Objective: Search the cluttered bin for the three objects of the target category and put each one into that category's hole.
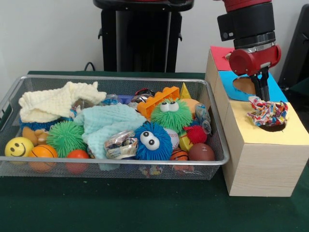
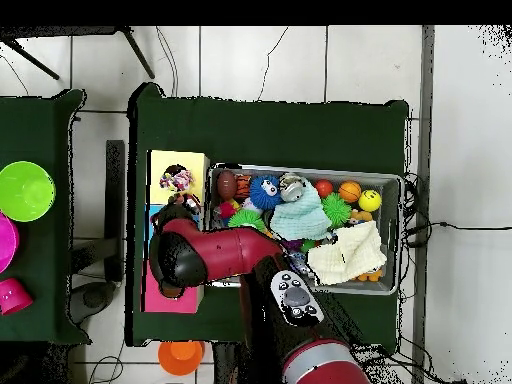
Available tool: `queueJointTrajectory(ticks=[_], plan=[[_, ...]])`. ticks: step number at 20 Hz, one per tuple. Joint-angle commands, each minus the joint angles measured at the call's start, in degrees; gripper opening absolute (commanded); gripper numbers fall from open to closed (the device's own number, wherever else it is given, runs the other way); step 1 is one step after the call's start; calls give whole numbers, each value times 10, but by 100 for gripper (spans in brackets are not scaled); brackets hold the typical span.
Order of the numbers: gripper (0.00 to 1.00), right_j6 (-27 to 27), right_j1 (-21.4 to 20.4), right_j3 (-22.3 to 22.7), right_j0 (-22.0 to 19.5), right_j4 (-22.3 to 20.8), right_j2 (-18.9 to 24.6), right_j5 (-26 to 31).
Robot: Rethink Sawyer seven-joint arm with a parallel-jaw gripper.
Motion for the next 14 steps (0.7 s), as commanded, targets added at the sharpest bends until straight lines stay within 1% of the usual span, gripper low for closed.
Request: queueJointTrajectory(ticks=[1, 3, 7, 14], plan=[[0, 86, 15, -1, -11, 8, 30, 71], [0, 90, 12, -1, -12, 8, 31, 66], [0, 100, 3, 0, -8, 5, 24, 40], [0, 116, -10, -1, 1, -7, 1, -26]])
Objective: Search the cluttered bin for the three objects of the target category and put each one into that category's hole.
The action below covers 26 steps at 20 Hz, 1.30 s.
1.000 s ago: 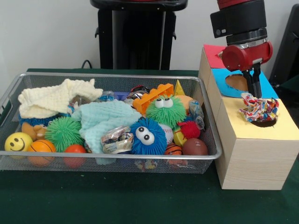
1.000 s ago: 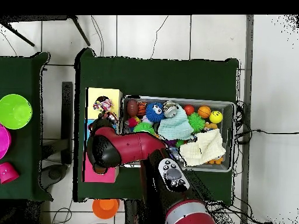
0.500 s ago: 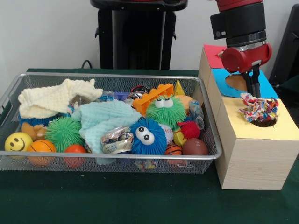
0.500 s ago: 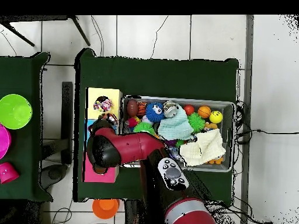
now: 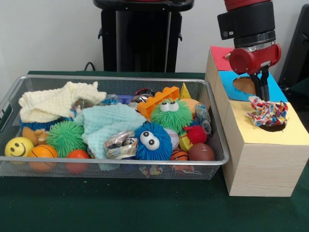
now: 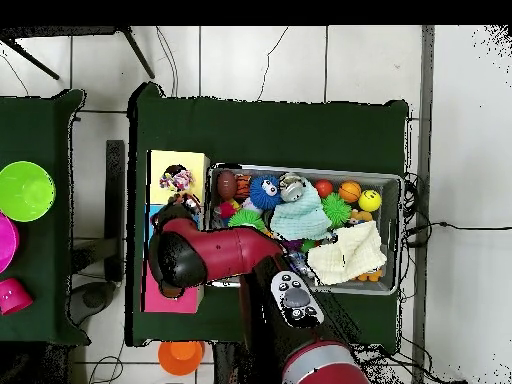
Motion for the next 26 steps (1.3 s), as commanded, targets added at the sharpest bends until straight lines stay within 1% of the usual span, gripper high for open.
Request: queueJointTrajectory(ticks=[1, 8, 11, 13, 19, 23, 26], plan=[[0, 118, -5, 0, 2, -8, -1, -38], [0, 125, -5, 1, 8, -5, -6, -57], [0, 118, -2, -2, 8, -2, -5, -42], [0, 110, 1, -3, 5, 0, 2, -21], [0, 101, -20, -4, -11, 12, 21, 27], [0, 101, -25, -5, -8, 15, 21, 34], [0, 104, -28, -1, -6, 13, 18, 24]])
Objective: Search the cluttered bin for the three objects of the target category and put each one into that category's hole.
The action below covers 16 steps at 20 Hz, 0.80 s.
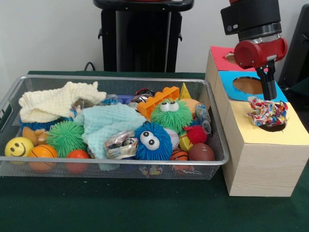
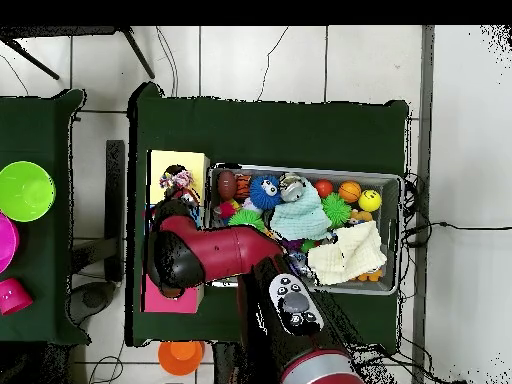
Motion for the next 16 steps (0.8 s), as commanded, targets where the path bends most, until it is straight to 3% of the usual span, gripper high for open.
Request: queueJointTrajectory(ticks=[1, 16], plan=[[0, 105, -11, -1, -8, 13, 18, 49], [0, 96, -6, -18, 12, 4, -17, 37]])
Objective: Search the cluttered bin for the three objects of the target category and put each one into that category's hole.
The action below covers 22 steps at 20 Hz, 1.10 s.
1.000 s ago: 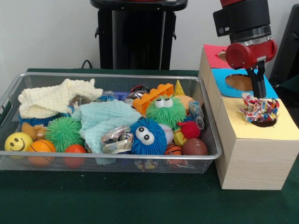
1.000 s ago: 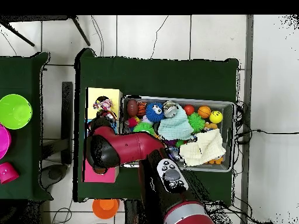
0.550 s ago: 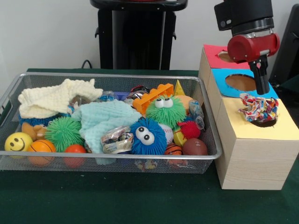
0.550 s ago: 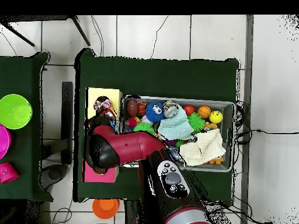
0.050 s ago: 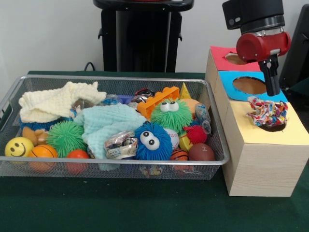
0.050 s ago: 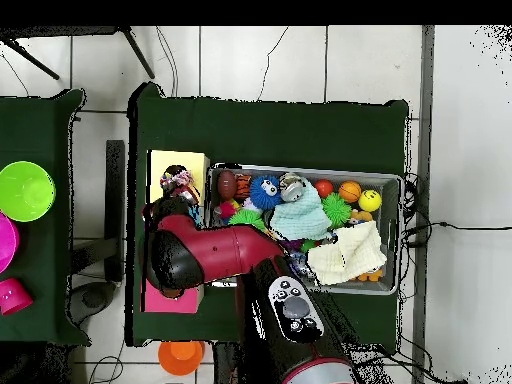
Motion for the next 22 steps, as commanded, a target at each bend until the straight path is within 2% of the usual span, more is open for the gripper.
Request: queueJointTrajectory(ticks=[1, 14, 22], plan=[[0, 96, 9, -19, 11, 3, -19, 38], [0, 86, 26, -36, 35, -5, -59, 31], [0, 86, 14, -45, 48, -1, -81, 33]])
